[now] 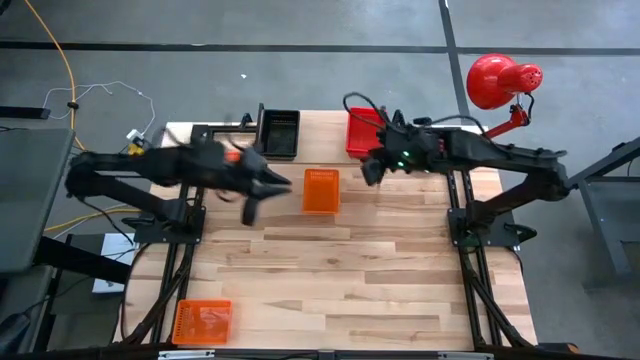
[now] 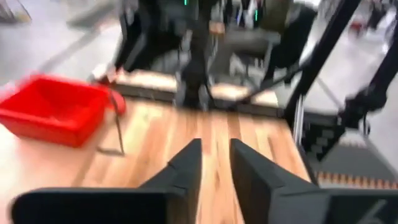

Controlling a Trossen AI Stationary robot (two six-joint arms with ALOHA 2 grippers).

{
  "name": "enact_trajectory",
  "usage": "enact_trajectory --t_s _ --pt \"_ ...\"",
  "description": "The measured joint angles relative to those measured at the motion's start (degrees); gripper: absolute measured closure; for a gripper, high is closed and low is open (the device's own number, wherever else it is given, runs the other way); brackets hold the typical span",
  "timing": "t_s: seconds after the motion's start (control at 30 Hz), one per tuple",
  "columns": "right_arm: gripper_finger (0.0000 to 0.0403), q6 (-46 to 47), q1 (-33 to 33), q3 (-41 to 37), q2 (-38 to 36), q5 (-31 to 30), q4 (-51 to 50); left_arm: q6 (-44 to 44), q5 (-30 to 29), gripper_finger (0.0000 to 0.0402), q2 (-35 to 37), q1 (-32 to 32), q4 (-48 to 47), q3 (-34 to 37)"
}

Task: Stack baskets on shelf by color
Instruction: Put the right orange basket on the shelf

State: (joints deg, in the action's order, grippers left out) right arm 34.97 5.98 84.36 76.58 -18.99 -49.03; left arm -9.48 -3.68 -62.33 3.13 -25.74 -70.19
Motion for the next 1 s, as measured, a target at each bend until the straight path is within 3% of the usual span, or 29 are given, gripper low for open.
enact_trajectory --t_s 0.23,0.4,0.7,0.9,1.0 --pt "0.0247 -0.5 -5.8 -0.7 -5.8 -3.6 -15.9 -1.5 -5.1 0.0241 -14.5 -4.0 -3.0 0.0" --pt "0.0247 4.1 -10.6 -10.7 -14.1 -4.6 -15.4 1.3 -6.4 0.0199 -23.8 -4.6 -2.3 0.0" --pt "0.0247 11.5 -13.3 -30.7 -29.1 -4.5 0.1 7.1 -10.6 0.0189 -37.4 -2.3 0.3 0.0" --pt "0.0247 11.6 -13.3 -34.4 -31.4 -4.5 4.6 7.1 -15.1 0.0188 -44.6 0.3 0.6 0.0" --pt "0.0247 11.2 -13.3 -34.4 -31.2 -4.2 4.7 6.8 -14.3 0.0189 -47.3 1.3 1.0 0.0"
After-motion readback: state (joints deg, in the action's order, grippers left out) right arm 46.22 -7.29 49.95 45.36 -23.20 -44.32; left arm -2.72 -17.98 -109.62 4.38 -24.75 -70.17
